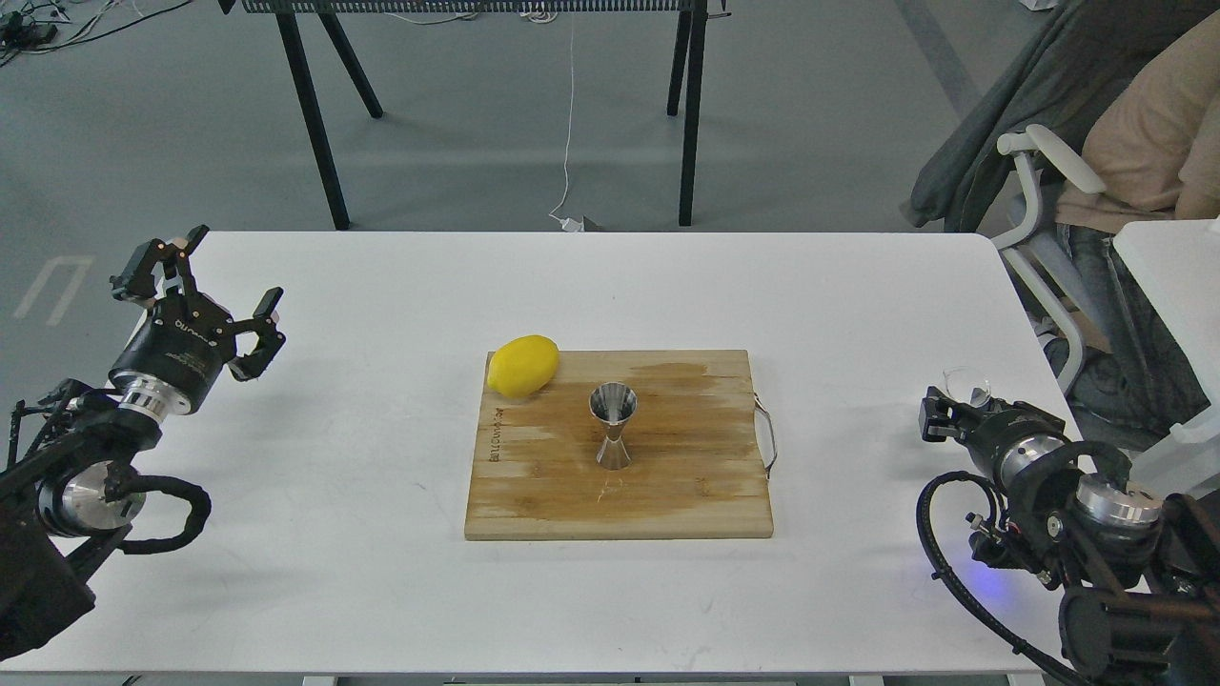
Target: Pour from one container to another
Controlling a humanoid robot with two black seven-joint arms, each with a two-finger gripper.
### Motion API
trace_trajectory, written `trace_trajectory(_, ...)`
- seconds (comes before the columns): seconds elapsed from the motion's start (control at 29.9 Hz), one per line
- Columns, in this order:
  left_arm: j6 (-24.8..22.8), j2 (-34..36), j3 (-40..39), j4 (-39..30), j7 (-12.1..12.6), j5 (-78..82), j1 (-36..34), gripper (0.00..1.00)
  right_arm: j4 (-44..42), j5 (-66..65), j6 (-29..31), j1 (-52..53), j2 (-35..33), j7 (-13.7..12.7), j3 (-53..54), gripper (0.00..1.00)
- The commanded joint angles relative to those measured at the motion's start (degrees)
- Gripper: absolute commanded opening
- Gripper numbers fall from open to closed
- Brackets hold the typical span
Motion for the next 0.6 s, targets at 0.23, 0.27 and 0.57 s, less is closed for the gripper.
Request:
trace_trajectory(0.23,0.00,-0.03,0.00,1.49,0.00,0.00,0.00,0.99,0.70,0.09,-1.00,-1.87,0.89,0.00,-3.36,0.40)
trace_trajectory(0.27,0.00,-0.03,0.00,1.49,0.00,0.00,0.00,0.99,0.88,0.09,-1.00,-1.88,0.98,0.00,-3.71,0.40)
trace_trajectory(0.57,0.00,-0.12,0.00,1.49,0.00,0.00,0.00,0.99,2.28,0.09,-1.00,-2.05,1.16,0.00,-6.17,0.44)
